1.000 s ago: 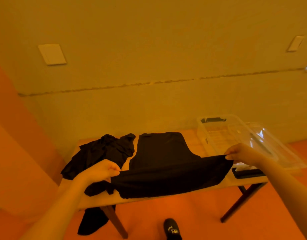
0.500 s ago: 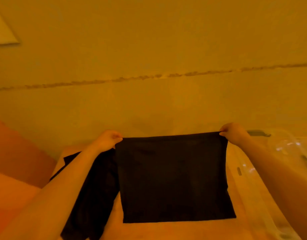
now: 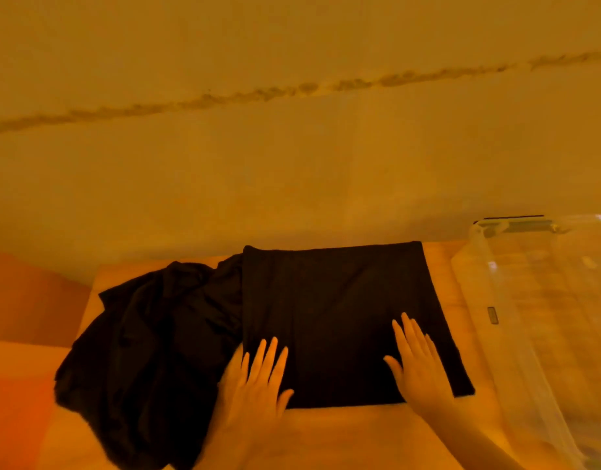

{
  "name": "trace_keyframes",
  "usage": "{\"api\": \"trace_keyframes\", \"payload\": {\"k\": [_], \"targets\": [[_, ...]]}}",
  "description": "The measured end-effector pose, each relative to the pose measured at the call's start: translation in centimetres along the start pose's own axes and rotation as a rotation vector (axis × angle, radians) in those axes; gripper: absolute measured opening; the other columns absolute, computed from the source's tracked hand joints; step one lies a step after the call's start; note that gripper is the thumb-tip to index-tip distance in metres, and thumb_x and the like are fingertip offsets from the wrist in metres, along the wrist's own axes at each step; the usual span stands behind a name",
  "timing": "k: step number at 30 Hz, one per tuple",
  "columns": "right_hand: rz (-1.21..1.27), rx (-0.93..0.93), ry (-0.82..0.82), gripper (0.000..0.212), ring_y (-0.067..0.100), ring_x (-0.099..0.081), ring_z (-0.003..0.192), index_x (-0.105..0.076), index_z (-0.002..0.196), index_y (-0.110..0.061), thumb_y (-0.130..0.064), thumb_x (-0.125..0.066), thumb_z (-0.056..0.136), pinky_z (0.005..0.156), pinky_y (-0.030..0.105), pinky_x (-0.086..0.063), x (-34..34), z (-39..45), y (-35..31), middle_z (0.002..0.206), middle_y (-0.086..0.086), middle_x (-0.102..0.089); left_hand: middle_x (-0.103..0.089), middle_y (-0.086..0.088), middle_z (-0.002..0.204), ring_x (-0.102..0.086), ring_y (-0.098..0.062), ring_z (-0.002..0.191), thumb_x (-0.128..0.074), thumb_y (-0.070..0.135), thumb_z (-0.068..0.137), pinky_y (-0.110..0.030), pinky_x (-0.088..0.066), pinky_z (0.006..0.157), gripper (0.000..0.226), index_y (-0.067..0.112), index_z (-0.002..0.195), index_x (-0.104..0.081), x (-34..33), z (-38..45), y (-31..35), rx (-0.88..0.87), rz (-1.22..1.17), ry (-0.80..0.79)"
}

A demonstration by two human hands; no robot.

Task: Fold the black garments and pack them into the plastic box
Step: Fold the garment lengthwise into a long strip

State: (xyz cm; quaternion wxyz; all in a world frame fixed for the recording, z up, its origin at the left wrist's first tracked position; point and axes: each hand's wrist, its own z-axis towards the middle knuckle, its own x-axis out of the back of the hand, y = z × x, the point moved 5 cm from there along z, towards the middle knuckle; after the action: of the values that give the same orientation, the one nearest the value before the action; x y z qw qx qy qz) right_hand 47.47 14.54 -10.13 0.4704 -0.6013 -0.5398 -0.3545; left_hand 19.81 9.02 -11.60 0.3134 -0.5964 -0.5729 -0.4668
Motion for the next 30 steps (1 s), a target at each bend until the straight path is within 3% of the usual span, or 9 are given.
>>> {"api": "trace_keyframes", "payload": {"k": [5, 8, 11, 13, 15, 18, 22, 25, 30], "targets": [[-0.06, -0.074, -0.057, 0.064, 0.015, -0.007, 0.14, -0.031, 0.138, -0.013, -0.053, -0.004, 0.096, 0.111, 0.031, -0.002, -2.1, -3.6, 5.5, 0.141, 0.01, -0.043, -0.048, -0.016, 0.135, -0.046, -0.032, 0.126, -0.021, 0.053, 0.088, -0.046, -0.002, 0.111, 0.065, 0.01, 0.131, -0.045, -1.4, -2.3, 0.1, 0.065, -0.026, -0.076], [0.01, -0.126, 0.042, 0.065, 0.017, -0.01, 0.142, -0.03, 0.142, -0.01, -0.054, -0.017, 0.096, 0.111, 0.035, -0.016, -2.0, -5.4, 7.5, 0.145, 0.009, -0.036, -0.042, -0.012, 0.14, -0.03, -0.023, 0.132, -0.005, 0.05, 0.095, -0.04, -0.004, 0.112, 0.065, 0.012, 0.136, -0.039, -1.8, -3.5, 0.3, 0.107, -0.096, 0.082], [0.39, -0.34, 0.156, 0.061, 0.03, -0.034, 0.134, -0.03, 0.143, -0.009, -0.032, -0.053, 0.091, 0.107, 0.046, -0.032, -1.5, -7.6, 8.6, 0.146, 0.012, -0.035, -0.043, -0.02, 0.138, -0.035, -0.035, 0.13, -0.049, 0.04, 0.091, -0.046, -0.025, 0.108, 0.056, 0.007, 0.135, -0.042, -1.3, -5.7, -0.5, 0.4, -0.355, 0.355], [0.57, -0.428, 0.254, 0.052, 0.033, -0.048, 0.12, -0.042, 0.135, -0.009, -0.022, -0.06, 0.088, 0.096, 0.047, -0.042, -1.1, -8.7, 9.0, 0.133, 0.014, -0.047, -0.047, -0.019, 0.134, -0.039, -0.039, 0.124, -0.064, 0.03, 0.084, -0.051, -0.034, 0.099, 0.055, 0.006, 0.131, -0.047, -0.9, -7.1, -1.0, 0.692, -0.574, 0.347], [0.663, -0.504, 0.278, 0.04, 0.031, -0.052, 0.112, -0.052, 0.126, -0.007, -0.02, -0.059, 0.089, 0.091, 0.043, -0.043, -1.0, -9.2, 9.1, 0.125, 0.012, -0.052, -0.055, -0.015, 0.122, -0.044, -0.036, 0.116, -0.063, 0.03, 0.086, -0.05, -0.037, 0.094, 0.041, 0.009, 0.121, -0.057, -1.2, -7.8, -1.1, 0.807, -0.657, 0.306], [0.773, -0.569, 0.259, 0.025, 0.026, -0.055, 0.098, -0.062, 0.112, -0.006, -0.017, -0.058, 0.09, 0.079, 0.035, -0.042, -0.9, -9.0, 9.0, 0.117, 0.011, -0.056, -0.064, -0.012, 0.096, -0.057, -0.031, 0.094, -0.062, 0.025, 0.087, -0.045, -0.047, 0.083, 0.027, 0.007, 0.107, -0.064, -1.6, -8.0, -1.4, 0.825, -0.872, 0.37], [0.876, -0.615, 0.209, 0.022, 0.021, -0.053, 0.087, -0.057, 0.11, -0.016, -0.023, -0.06, 0.089, 0.064, 0.031, -0.042, -0.4, -8.4, 8.4, 0.099, 0.004, -0.058, -0.063, -0.01, 0.098, -0.056, -0.023, 0.091, -0.064, 0.018, 0.085, -0.032, -0.043, 0.075, 0.025, 0.004, 0.106, -0.063, -1.1, -8.5, -1.5, 0.775, -1.049, 0.451], [0.877, -0.616, 0.176, 0.014, 0.026, -0.055, 0.082, -0.061, 0.099, -0.009, -0.02, -0.059, 0.09, 0.053, 0.027, -0.036, -0.3, -7.6, 8.2, 0.088, 0.007, -0.058, -0.06, -0.002, 0.092, -0.054, -0.018, 0.088, -0.065, 0.014, 0.085, -0.026, -0.041, 0.072, 0.017, 0.007, 0.099, -0.063, -0.1, -8.8, -1.4, 0.697, -1.093, 0.494], [0.943, -0.594, 0.24, 0.011, 0.027, -0.054, 0.08, -0.06, 0.088, -0.01, -0.02, -0.056, 0.091, 0.056, 0.028, -0.038, 0.0, -6.8, 8.5, 0.08, 0.006, -0.056, -0.06, 0.002, 0.081, -0.057, -0.016, 0.075, -0.058, 0.014, 0.09, -0.029, -0.047, 0.069, 0.009, 0.021, 0.084, -0.057, 0.2, -8.3, -1.5, 0.648, -1.211, 0.403]]}}
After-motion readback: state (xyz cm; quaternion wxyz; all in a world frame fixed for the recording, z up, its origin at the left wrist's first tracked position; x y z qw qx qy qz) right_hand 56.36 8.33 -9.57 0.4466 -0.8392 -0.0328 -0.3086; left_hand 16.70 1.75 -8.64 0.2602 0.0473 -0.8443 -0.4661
